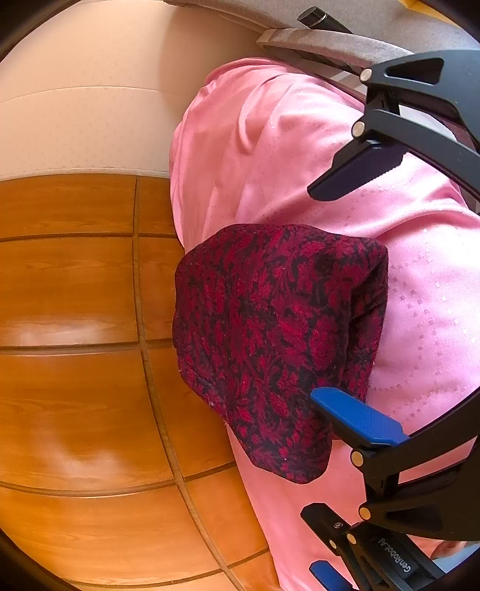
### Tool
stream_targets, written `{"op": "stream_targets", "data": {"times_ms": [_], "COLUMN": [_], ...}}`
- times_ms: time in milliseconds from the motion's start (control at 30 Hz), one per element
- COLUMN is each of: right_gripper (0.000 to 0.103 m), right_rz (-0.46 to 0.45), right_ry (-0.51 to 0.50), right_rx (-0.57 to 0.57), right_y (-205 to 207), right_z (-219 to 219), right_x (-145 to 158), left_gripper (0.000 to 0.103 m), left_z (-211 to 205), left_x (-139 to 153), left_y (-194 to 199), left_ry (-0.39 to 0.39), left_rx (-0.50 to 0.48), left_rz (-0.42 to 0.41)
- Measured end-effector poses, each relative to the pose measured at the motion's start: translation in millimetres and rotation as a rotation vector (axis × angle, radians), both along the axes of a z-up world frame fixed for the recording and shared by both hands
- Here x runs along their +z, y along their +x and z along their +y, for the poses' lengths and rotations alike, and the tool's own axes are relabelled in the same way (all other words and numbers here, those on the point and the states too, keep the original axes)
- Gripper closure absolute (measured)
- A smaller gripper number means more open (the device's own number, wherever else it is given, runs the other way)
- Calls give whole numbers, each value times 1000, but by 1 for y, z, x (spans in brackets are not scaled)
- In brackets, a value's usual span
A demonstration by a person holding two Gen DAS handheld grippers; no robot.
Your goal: Fold small clothes
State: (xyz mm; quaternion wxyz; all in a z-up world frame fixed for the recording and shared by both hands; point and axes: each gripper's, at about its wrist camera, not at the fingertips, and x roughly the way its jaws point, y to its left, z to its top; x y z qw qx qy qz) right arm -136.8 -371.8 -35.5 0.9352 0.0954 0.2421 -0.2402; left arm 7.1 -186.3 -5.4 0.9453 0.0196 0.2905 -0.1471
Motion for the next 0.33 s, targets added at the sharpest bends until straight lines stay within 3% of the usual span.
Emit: {"op": "stream_targets", "data": {"times_ms": [167, 333], "right_gripper": [2, 2], "right_rz": [-28, -75], "right_ry": [37, 162], "right_rx": [39, -28], "right_y": [-2, 0], "right_z": [-8, -71], "right_x": [9, 28], "left_gripper": [4, 4], "left_z": [1, 7], "left_x": [-2, -12], "left_y": [4, 14], "left_ry": [5, 13], "left_rx": [7, 21], "left_rz": [14, 47]}}
